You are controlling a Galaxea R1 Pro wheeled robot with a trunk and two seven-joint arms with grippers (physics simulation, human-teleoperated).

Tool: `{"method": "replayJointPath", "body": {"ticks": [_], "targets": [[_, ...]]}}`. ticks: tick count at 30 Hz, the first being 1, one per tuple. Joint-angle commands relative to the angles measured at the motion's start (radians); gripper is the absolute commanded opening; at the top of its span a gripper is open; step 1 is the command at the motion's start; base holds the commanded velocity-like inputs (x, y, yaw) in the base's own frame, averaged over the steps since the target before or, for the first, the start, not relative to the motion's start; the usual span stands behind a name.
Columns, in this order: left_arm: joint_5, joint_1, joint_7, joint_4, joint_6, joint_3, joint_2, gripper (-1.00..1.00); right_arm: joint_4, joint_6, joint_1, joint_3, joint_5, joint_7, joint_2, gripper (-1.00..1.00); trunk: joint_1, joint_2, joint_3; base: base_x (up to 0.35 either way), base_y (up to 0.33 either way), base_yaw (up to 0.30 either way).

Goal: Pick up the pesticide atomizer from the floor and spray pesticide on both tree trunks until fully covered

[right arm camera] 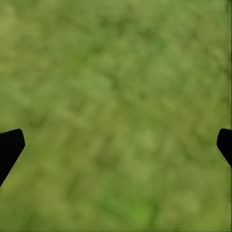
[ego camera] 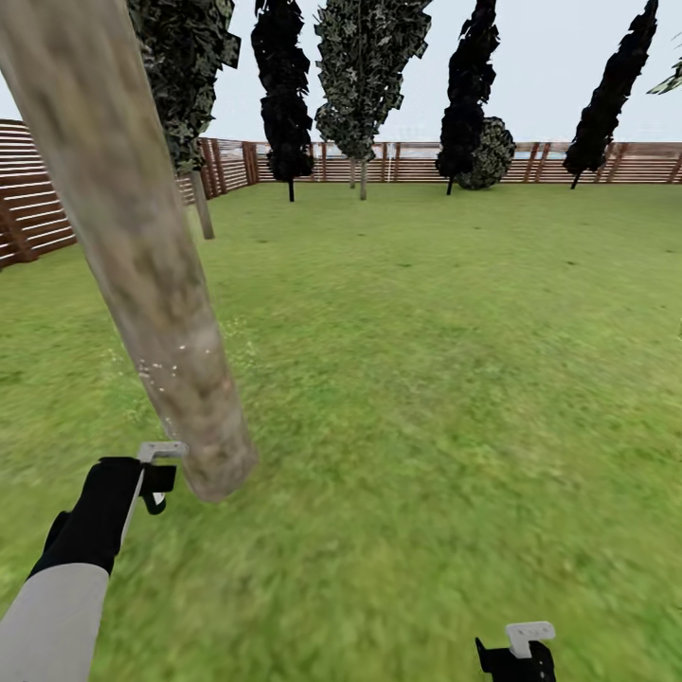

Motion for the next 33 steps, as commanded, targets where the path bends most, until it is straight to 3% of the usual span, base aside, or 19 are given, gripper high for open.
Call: {"method": "replayJointPath", "body": {"ticks": [1,5,12,16,26,33], "targets": [[-0.01,0.001,-0.01,-0.007,0.003,0.003,0.0,-1.0,0.002,-0.003,-0.001,-0.009,0.01,0.0,0.001,1.0,0.0,0.0,-0.001,0.006,-0.271,0.0],[-0.007,0.002,-0.012,-0.009,0.004,0.005,0.001,-1.0,0.003,-0.003,-0.001,-0.009,0.01,0.0,0.003,1.0,0.0,0.0,-0.001,-0.124,-0.25,0.0],[0.043,0.002,-0.019,-0.009,0.002,0.006,0.007,-1.0,0.003,-0.003,-0.001,-0.008,0.01,0.0,0.005,1.0,0.0,0.0,-0.001,-0.106,-0.075,0.243],[0.095,0.002,-0.011,-0.008,-0.081,0.0,0.003,-1.0,0.003,-0.003,-0.001,-0.009,0.01,0.0,0.005,1.0,0.0,0.0,-0.001,0.029,-0.001,0.209],[0.102,0.002,-0.021,-0.009,-0.093,-0.001,0.0,-1.0,0.003,-0.003,-0.001,-0.009,0.01,0.002,0.004,1.0,0.0,0.0,-0.001,0.3,-0.03,0.007],[0.102,0.002,-0.023,-0.011,-0.088,-0.002,0.0,-1.0,0.003,-0.002,-0.001,-0.009,0.01,0.003,0.003,1.0,0.0,0.0,-0.001,0.026,-0.265,0.0]]}}
